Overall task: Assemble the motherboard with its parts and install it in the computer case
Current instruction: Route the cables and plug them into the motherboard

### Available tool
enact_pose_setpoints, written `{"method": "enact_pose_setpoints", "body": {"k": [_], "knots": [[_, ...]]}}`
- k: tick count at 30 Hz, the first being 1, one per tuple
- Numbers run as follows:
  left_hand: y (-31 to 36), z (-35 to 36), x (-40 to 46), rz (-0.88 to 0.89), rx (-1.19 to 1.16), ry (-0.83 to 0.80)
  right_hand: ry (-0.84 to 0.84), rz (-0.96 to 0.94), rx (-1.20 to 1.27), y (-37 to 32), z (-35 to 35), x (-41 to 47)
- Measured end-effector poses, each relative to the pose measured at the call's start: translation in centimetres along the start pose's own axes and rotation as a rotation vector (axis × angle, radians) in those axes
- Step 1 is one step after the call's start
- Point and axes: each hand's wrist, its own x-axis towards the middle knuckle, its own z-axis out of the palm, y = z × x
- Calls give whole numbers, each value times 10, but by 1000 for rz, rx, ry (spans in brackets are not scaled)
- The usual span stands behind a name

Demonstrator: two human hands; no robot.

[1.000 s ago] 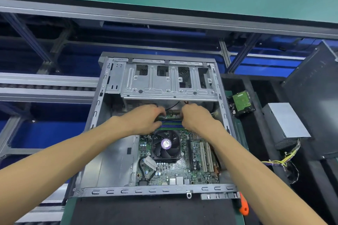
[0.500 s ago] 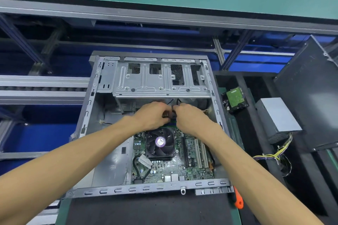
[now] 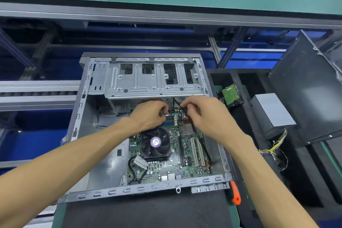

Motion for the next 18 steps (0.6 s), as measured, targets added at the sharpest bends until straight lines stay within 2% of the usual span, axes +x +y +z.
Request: {"method": "enact_pose_setpoints", "body": {"k": [3, 6, 13, 15, 17, 18], "knots": [[-5, -8, -5, -86, -109, -15, 131, 53, 62, 8, -6, -8], [-12, -12, -12, -142, -126, 14, 187, 83, 56, 12, -7, -15], [-12, -29, -20, -345, 113, -24, 373, 138, 107, 22, 0, -22], [1, -28, -25, -301, 218, -30, 367, 167, 171, 26, 4, -23], [15, -22, -32, -182, 391, 32, 347, 204, 240, 29, 8, -25], [23, -19, -35, -112, 378, 82, 339, 226, 277, 30, 11, -26]]}}
